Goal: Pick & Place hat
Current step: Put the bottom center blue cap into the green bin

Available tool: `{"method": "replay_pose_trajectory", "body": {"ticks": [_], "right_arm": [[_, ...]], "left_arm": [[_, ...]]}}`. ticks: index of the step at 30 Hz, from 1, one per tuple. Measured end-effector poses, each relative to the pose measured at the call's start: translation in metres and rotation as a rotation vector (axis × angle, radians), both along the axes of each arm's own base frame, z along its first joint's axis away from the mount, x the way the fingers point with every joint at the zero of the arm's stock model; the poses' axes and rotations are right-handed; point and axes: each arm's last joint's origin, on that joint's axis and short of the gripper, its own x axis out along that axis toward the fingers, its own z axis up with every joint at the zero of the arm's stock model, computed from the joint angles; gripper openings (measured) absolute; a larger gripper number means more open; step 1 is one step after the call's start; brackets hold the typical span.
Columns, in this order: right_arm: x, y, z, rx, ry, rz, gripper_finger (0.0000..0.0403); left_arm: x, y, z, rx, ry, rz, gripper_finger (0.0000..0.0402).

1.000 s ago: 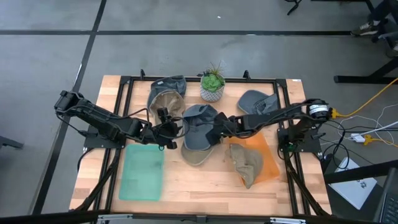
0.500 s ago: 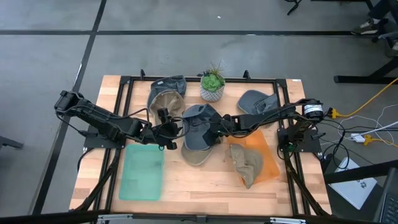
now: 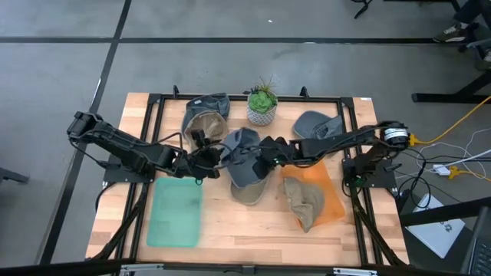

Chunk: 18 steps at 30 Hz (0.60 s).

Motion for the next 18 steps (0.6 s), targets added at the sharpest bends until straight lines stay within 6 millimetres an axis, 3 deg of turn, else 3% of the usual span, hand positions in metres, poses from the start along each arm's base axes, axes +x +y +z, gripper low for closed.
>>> {"method": "replay_pose_trajectory", "body": {"ticks": [5, 8, 11, 15, 18], "right_arm": [[-0.014, 0.003, 0.034, -0.146, -0.007, 0.067, 0.0016], [-0.018, 0.016, 0.059, -0.455, 0.025, 0.19, 0.0013], [-0.022, 0.039, 0.071, -0.841, 0.135, 0.299, 0.0013], [-0.027, 0.063, 0.083, -1.219, 0.303, 0.221, 0.0013], [-0.031, 0.075, 0.092, -1.364, 0.413, 0.105, 0.0013]], "left_arm": [[0.002, -0.005, 0.02, 0.117, -0.022, 0.053, 0.0143], [0.001, -0.01, 0.032, 0.192, -0.037, 0.097, 0.0143], [0.0, -0.016, 0.046, 0.247, -0.056, 0.135, 0.0143], [0.0, -0.023, 0.06, 0.251, -0.081, 0.12, 0.0143], [0.0, -0.027, 0.067, 0.239, -0.099, 0.101, 0.0143]]}}
